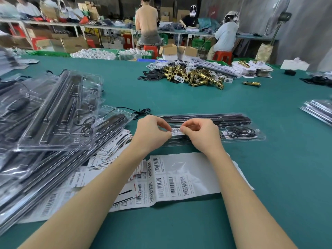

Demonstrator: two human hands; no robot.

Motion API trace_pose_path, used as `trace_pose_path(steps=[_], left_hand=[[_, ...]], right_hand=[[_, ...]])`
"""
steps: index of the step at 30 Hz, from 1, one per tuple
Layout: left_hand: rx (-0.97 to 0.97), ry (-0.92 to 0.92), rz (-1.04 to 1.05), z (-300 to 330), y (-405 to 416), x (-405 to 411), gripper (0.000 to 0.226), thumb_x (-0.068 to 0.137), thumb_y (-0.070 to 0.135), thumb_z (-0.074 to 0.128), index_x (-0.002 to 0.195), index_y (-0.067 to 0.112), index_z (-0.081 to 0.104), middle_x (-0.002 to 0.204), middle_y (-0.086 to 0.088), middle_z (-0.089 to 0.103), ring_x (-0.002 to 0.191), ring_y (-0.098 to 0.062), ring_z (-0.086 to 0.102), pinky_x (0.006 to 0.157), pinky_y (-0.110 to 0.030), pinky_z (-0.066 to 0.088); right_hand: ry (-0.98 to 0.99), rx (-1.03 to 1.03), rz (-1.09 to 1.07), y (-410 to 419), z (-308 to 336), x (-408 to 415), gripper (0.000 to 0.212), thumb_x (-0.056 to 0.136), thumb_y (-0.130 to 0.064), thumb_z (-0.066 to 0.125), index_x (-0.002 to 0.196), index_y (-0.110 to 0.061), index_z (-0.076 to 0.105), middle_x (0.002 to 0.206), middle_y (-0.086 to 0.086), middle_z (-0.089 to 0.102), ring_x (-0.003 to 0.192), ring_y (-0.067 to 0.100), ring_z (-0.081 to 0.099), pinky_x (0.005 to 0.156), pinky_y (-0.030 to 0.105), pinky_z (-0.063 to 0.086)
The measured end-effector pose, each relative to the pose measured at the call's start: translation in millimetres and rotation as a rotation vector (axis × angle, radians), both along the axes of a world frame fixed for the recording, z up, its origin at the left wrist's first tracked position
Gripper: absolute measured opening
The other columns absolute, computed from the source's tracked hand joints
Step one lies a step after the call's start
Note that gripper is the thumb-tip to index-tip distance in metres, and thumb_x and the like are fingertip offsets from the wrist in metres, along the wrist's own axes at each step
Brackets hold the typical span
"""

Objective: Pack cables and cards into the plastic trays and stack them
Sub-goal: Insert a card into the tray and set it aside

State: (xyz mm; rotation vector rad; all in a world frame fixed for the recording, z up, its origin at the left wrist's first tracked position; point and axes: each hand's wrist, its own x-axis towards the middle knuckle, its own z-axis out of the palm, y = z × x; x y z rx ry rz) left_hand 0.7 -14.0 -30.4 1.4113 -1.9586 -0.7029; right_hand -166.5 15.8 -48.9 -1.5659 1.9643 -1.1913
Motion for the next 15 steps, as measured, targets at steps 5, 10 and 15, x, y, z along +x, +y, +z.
trace_pose_path(steps=[5, 10, 15], left_hand=[[0.002, -0.044, 0.006, 0.7, -0.9, -3.3, 0.012, 0.081, 0.019, 0.069, 0.081, 0.024, 0.080, 0.082, 0.008, 0.070, 0.072, -0.002, 0.061, 0.058, -0.005, 0.039], [0.009, -0.080, 0.006, 1.7, -3.1, -4.5, 0.012, 0.081, 0.018, 0.069, 0.082, 0.023, 0.080, 0.084, 0.005, 0.072, 0.074, -0.001, 0.059, 0.054, -0.005, 0.037], [0.007, -0.115, -0.007, 2.8, -3.5, -5.7, 0.011, 0.083, 0.018, 0.069, 0.080, 0.024, 0.079, 0.083, 0.005, 0.073, 0.079, -0.010, 0.066, 0.051, -0.004, 0.036]], right_hand=[[0.029, 0.002, -0.018, 0.7, -1.5, 2.7, 0.005, 0.088, -0.028, 0.074, 0.083, -0.028, 0.077, 0.077, -0.011, 0.072, 0.087, 0.010, 0.066, 0.083, 0.028, 0.051], [0.078, -0.007, -0.025, 0.8, -1.1, 6.1, 0.005, 0.088, -0.028, 0.074, 0.084, -0.027, 0.077, 0.077, -0.011, 0.072, 0.087, 0.011, 0.066, 0.089, 0.033, 0.053], [0.113, -0.023, -0.036, -0.2, -2.4, 7.8, 0.006, 0.087, -0.024, 0.074, 0.083, -0.026, 0.077, 0.076, -0.011, 0.072, 0.078, 0.003, 0.065, 0.079, 0.022, 0.051]])
